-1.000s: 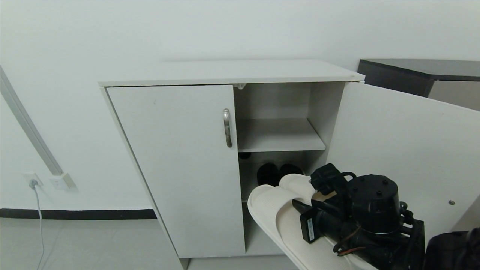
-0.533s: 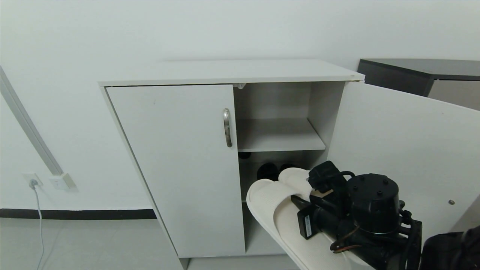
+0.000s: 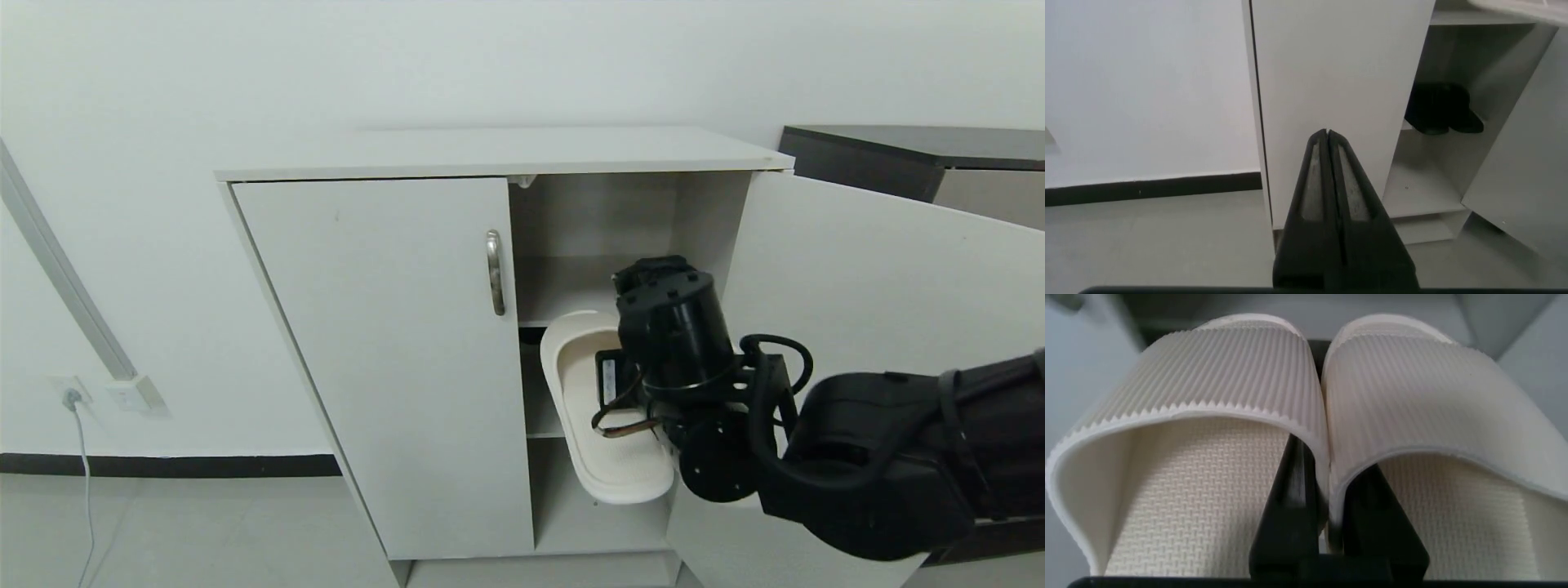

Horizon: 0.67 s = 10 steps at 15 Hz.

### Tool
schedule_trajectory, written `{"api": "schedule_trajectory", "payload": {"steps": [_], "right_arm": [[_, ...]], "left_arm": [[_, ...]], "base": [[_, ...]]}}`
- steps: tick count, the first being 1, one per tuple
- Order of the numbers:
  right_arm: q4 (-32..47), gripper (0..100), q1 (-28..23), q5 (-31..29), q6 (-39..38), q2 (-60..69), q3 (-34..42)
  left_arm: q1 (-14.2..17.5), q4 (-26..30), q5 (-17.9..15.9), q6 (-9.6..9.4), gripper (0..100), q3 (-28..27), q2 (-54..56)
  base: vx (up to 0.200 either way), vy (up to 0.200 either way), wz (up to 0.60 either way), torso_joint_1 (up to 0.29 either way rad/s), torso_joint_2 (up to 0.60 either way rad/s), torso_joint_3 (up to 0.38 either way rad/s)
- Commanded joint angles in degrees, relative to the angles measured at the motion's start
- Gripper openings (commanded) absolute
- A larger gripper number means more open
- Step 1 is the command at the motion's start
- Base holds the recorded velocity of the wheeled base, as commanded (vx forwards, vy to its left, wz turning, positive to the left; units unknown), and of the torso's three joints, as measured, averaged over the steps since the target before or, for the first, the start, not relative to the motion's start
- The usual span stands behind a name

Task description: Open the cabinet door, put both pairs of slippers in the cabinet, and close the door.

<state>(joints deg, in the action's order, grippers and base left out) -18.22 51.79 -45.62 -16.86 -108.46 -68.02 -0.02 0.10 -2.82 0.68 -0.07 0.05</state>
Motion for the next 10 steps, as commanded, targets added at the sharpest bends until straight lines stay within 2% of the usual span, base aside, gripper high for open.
{"api": "schedule_trajectory", "payload": {"steps": [1, 10], "right_arm": [[2.67, 0, 0.07, -2.2, -1.6, -2.02, -5.8], [-0.06, 0, -0.46, -2.02, -2.04, -3.16, -2.29]], "left_arm": [[0.02, -0.01, 0.09, 0.02, 0, -0.01, -0.05], [0.02, -0.01, 0.0, -0.07, 0, -0.01, -0.05]], "base": [[0.0, 0.0, 0.0, 0.0, 0.0, 0.0], [0.0, 0.0, 0.0, 0.0, 0.0, 0.0]]}}
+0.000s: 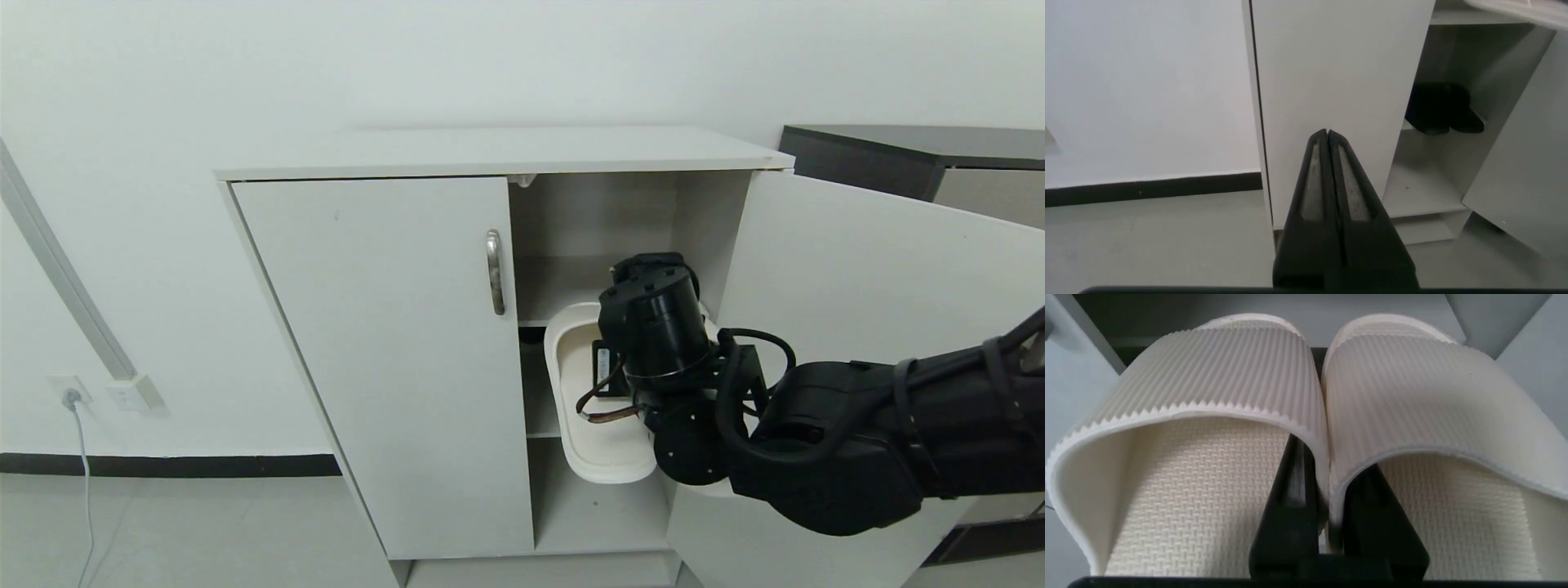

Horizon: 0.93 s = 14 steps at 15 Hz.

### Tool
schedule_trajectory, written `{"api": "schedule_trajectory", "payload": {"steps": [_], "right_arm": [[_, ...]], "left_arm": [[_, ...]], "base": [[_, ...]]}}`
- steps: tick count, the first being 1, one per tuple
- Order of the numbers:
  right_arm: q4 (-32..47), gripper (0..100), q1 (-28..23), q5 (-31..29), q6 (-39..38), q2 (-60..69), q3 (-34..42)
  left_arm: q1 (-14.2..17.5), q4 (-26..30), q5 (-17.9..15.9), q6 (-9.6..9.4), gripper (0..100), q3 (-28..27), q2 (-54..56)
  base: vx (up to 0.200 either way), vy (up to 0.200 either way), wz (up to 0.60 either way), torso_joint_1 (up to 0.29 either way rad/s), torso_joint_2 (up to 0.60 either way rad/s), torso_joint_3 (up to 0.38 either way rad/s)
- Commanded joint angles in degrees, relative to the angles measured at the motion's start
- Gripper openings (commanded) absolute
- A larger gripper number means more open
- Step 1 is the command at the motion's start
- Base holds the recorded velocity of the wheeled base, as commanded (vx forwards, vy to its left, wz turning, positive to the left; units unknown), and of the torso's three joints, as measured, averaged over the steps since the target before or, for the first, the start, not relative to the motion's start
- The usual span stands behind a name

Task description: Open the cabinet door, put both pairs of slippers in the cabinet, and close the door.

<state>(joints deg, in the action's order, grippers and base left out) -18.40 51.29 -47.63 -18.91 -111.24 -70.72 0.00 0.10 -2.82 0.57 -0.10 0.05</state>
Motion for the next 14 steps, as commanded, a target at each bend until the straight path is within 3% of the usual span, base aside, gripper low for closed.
{"api": "schedule_trajectory", "payload": {"steps": [1, 12, 14], "right_arm": [[-1.47, 0, 0.04, -0.01, 0.36, -0.65, 0.58], [-4.19, 0, -1.54, 0.17, 1.59, -3.28, -0.3], [-8.59, 0, -2.68, 0.7, 4.32, -5.39, -0.39]], "left_arm": [[0.0, -0.01, 0.0, 0.04, 0, 0.01, -0.05], [0.0, -0.01, 0.09, -0.05, 0, 0.01, -0.05], [0.0, -0.01, 0.09, -0.05, 0, 0.01, -0.05]], "base": [[0.2, 0.0, 0.0, -0.002, 0.01, -0.002], [0.2, 0.0, 0.0, 0.001, 0.0, 0.006], [0.0, 0.0, 0.0, 0.0, 0.0, 0.0]]}}
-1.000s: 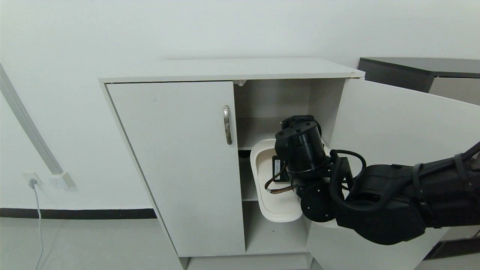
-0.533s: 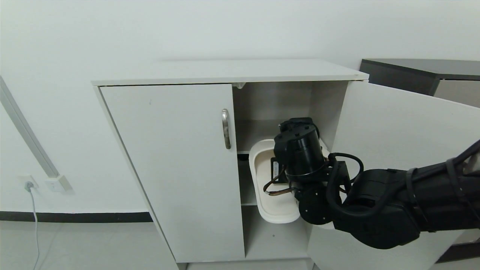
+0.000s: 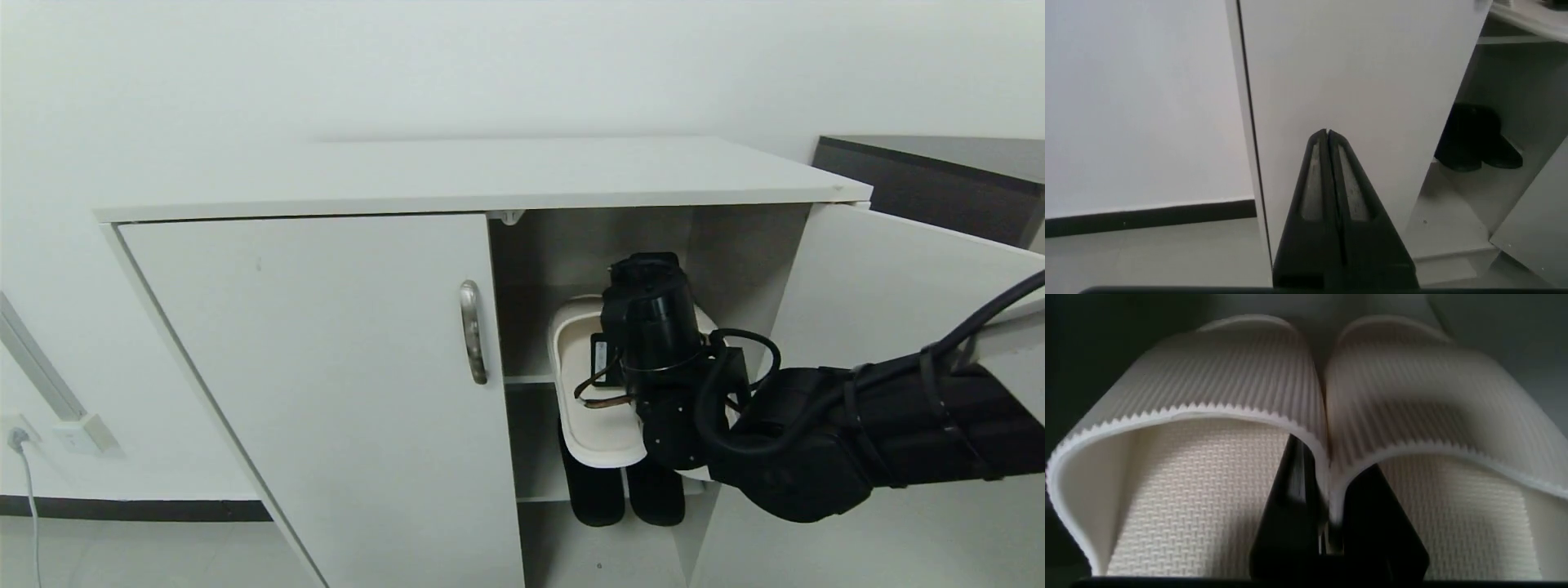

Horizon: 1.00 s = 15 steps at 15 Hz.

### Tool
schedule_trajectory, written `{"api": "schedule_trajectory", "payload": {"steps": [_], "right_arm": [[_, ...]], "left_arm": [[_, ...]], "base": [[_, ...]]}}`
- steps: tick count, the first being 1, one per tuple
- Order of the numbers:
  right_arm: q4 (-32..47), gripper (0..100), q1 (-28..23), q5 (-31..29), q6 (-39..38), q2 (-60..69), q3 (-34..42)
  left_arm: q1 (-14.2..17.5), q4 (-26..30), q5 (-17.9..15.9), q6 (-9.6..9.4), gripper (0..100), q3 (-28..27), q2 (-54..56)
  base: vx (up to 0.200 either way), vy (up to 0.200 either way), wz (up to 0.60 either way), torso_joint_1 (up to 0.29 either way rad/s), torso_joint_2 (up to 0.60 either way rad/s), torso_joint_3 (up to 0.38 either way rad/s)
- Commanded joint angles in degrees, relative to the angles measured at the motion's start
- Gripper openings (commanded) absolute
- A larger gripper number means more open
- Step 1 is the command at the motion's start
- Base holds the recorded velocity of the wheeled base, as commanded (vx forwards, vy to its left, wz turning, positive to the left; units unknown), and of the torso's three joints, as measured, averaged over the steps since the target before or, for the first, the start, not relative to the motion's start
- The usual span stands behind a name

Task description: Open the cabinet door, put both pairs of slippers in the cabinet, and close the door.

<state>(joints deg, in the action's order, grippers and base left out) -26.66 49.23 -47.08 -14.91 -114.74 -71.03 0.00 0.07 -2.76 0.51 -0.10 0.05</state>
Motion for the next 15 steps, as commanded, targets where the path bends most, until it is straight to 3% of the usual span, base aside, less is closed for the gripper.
{"api": "schedule_trajectory", "payload": {"steps": [1, 3, 15], "right_arm": [[-3.22, 0, -0.89, 1.64, 2.08, -2.33, 0.02], [-4.19, 0, -1.41, 5.6, 3.31, -2.68, -1.39], [10.58, 0, -5.9, 6.04, 3.13, -12.44, -24.5]], "left_arm": [[0.0, 0.01, 0.03, 0.02, 0, 0.01, -0.05], [0.0, 0.01, 0.03, 0.02, 0, 0.01, -0.05], [0.0, -0.07, 0.03, 0.19, 0, 0.01, -0.05]], "base": [[0.0, 0.0, 0.0, 0.0, 0.0, 0.0], [0.0, 0.0, 0.0, 0.0, 0.0, 0.0], [0.0, 0.0, 0.0, 0.0, 0.0, 0.0]]}}
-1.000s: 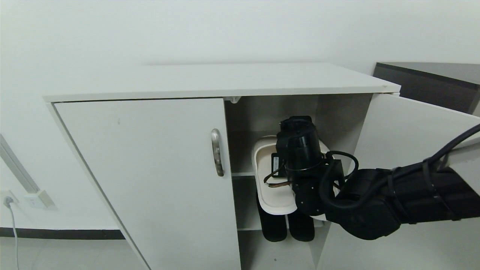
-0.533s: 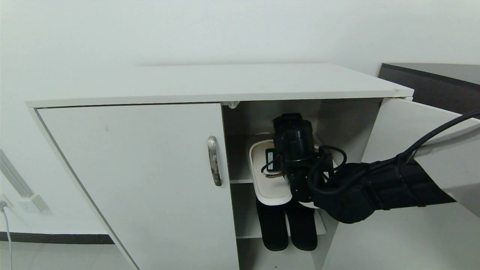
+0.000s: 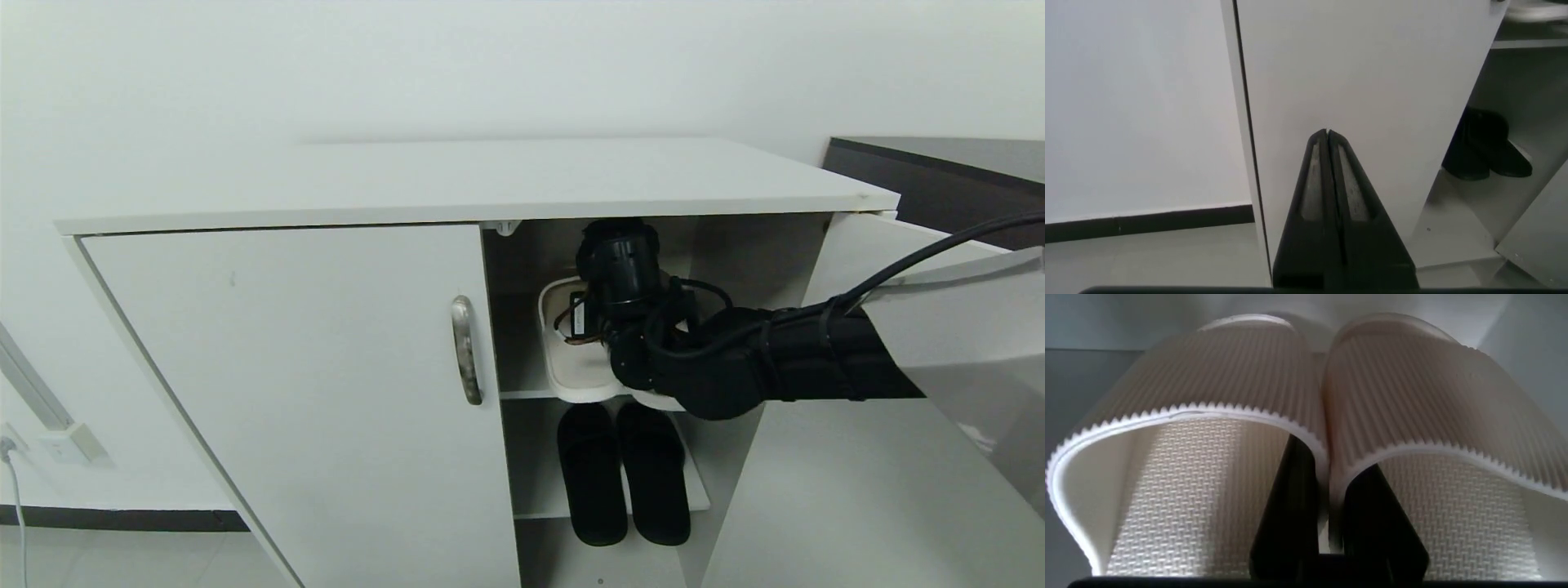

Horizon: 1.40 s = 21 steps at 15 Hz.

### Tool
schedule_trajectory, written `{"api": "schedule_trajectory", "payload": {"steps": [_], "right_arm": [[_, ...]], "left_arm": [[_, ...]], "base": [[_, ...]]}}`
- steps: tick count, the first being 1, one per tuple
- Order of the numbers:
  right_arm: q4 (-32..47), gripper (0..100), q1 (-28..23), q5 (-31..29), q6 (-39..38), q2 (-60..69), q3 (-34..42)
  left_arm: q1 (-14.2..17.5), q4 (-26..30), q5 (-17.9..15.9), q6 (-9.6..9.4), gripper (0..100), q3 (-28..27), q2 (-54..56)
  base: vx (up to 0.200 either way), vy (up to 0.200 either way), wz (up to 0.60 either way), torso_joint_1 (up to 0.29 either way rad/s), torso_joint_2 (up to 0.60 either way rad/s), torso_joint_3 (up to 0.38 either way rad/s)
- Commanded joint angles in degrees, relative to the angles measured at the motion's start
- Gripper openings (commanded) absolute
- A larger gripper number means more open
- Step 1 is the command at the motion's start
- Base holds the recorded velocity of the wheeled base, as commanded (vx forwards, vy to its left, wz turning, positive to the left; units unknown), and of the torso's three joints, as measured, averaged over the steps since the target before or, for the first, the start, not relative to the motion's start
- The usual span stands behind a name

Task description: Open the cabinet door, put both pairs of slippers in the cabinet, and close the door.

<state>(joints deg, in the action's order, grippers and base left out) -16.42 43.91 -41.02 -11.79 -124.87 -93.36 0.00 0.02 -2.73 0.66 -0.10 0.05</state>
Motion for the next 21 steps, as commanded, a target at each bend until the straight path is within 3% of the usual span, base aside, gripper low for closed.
{"api": "schedule_trajectory", "payload": {"steps": [1, 9, 10, 15, 21], "right_arm": [[0.42, 0, -1.11, -0.11, 0.01, -3.28, -3.59], [0.51, 0, -2.51, -0.02, 0.1, -4.95, -4.2], [0.51, 100, -2.6, -0.11, 0.01, -5.03, -4.12], [0.42, 100, -1.64, -0.38, 0.1, -2.22, -0.6], [-1.07, 100, 2.94, -2.05, -0.25, 8.59, 11.88]], "left_arm": [[0.0, -0.02, 0.01, 0.04, 0, 0.01, -0.05], [0.0, -0.02, 0.01, 0.04, 0, 0.01, -0.05], [0.0, -0.02, 0.01, 0.04, 0, 0.01, -0.05], [0.0, -0.02, 0.01, 0.04, 0, 0.01, -0.05], [0.0, -0.02, 0.01, 0.04, 0, 0.01, -0.05]], "base": [[0.0, 0.0, 0.0, 0.0, 0.0, 0.0], [0.0, 0.0, 0.0, 0.0, 0.0, 0.0], [0.0, 0.0, 0.0, 0.0, 0.0, 0.0], [0.0, 0.0, 0.0, 0.0, 0.0, 0.0], [0.0, 0.0, 0.0, 0.0, 0.0, 0.0]]}}
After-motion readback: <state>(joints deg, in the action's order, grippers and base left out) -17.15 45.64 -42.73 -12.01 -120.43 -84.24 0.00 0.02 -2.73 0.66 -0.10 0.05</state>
